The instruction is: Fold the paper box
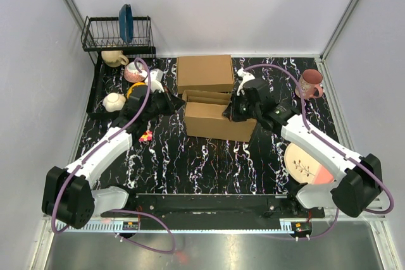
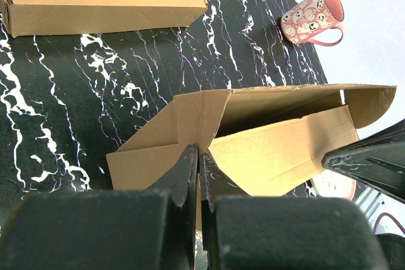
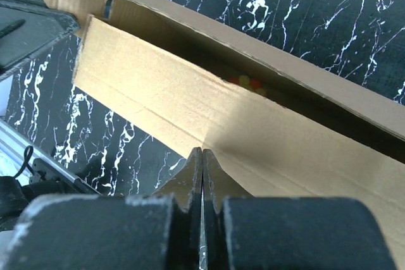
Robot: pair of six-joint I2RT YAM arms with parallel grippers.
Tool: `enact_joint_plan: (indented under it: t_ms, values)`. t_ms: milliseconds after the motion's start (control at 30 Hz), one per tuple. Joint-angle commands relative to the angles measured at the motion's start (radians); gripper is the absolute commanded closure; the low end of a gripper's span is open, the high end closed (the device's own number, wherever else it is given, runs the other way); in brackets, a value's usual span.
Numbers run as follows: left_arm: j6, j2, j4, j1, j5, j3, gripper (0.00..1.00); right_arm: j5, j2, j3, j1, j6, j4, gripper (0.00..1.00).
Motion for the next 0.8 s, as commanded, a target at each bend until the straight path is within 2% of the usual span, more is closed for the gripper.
enact_joint_plan:
  t_ms: [0,433,767]
  values:
    - [0.003,0.012,-0.031,-0.008,-0.002,0.030,1.00,0.034,0.019,-0.020,0.012,-0.026,0.049,1.00]
    - [-0.001,0.012,-0.048,-0.010,0.020,0.063,1.00,0.082,0.058,-0.052,0.022,-0.049,0.047,1.00]
    - [0.003,0.018,-0.147,-0.008,0.040,0.142,1.00,0.137,0.076,-0.064,0.022,-0.056,0.037,1.00]
